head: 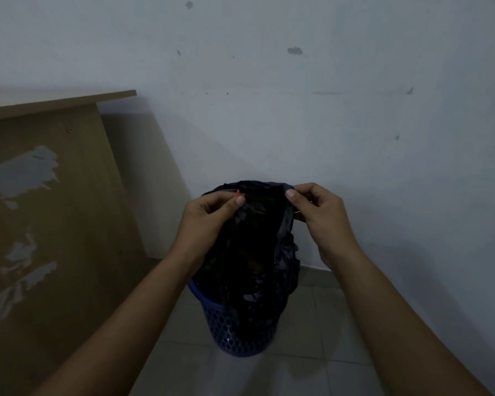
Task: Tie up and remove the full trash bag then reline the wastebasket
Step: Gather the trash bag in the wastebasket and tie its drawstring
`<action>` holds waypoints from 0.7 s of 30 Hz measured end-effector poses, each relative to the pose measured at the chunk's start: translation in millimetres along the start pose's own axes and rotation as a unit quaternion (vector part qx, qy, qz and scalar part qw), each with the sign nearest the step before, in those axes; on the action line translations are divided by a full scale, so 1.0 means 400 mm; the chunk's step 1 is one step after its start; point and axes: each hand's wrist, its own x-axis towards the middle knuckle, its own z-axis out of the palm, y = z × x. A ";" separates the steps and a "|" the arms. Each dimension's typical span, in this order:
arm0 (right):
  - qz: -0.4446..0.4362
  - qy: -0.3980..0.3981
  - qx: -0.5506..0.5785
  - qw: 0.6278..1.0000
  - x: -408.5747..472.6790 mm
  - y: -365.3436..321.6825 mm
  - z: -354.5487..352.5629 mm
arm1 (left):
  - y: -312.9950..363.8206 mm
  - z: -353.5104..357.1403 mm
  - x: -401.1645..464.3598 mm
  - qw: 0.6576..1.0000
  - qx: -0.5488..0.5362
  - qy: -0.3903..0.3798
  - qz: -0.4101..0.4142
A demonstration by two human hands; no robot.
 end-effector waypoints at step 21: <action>-0.152 0.026 -0.094 0.984 0.077 -0.213 0.069 | 0.148 0.083 0.123 0.938 0.298 -0.028 0.175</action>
